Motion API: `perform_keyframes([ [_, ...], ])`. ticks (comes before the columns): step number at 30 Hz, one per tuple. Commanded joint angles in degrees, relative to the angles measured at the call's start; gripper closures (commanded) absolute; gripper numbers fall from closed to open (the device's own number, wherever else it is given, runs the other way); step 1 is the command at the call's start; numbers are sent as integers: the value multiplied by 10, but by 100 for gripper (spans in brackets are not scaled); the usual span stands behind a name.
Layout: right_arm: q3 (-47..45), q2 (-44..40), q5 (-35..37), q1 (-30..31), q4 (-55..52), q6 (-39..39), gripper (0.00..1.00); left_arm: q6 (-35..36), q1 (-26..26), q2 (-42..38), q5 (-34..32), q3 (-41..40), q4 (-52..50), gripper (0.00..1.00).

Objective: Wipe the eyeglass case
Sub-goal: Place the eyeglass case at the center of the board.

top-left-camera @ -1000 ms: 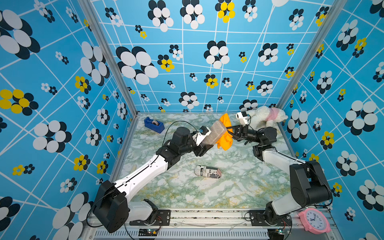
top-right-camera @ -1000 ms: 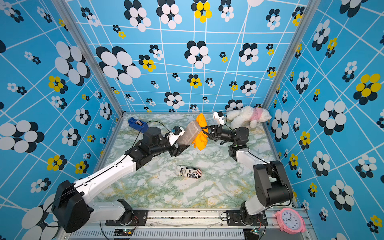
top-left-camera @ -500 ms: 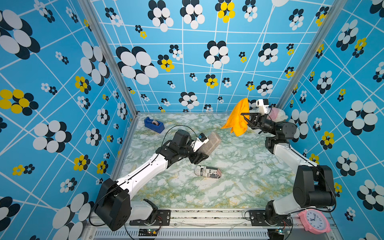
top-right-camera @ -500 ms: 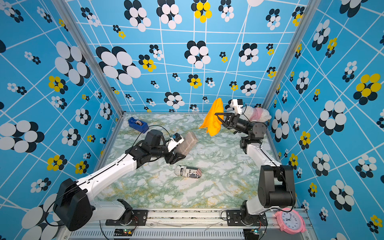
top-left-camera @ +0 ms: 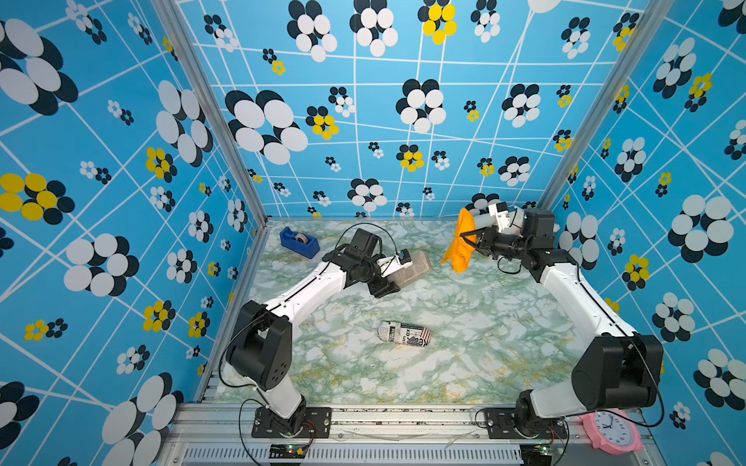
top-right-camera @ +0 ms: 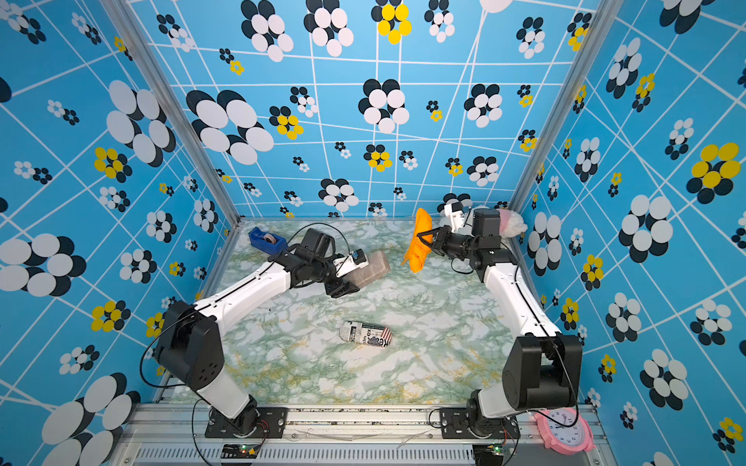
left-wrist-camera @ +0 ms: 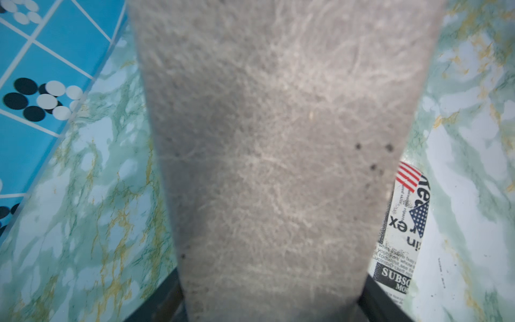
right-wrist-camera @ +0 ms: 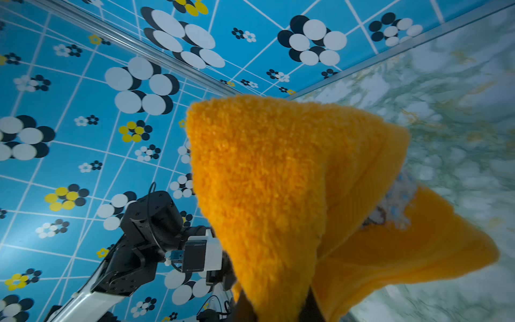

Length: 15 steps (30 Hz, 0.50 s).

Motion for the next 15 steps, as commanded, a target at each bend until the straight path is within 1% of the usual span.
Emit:
perform_keyframes([
  [1,41,-12,167,5,-249,-157,100,104,-2,51,-13,70,-74,90],
  [2,53,-9,201,8,-284,-174,100,113,-2,71,-21,93,-95,93],
  [3,63,-4,234,14,-314,-194,100,118,-1,86,-21,111,-108,94],
  [5,79,6,323,35,-374,-228,100,128,-2,114,-16,132,-117,94],
  [6,84,16,366,59,-399,-242,100,131,-5,126,-18,140,-115,93],
  [8,81,37,434,89,-430,-255,100,142,-13,154,-28,160,-125,92],
  [11,49,49,494,115,-418,-250,100,159,-22,191,-49,189,-155,92],
  [15,23,62,528,155,-387,-236,100,167,-24,212,-59,197,-164,92],
])
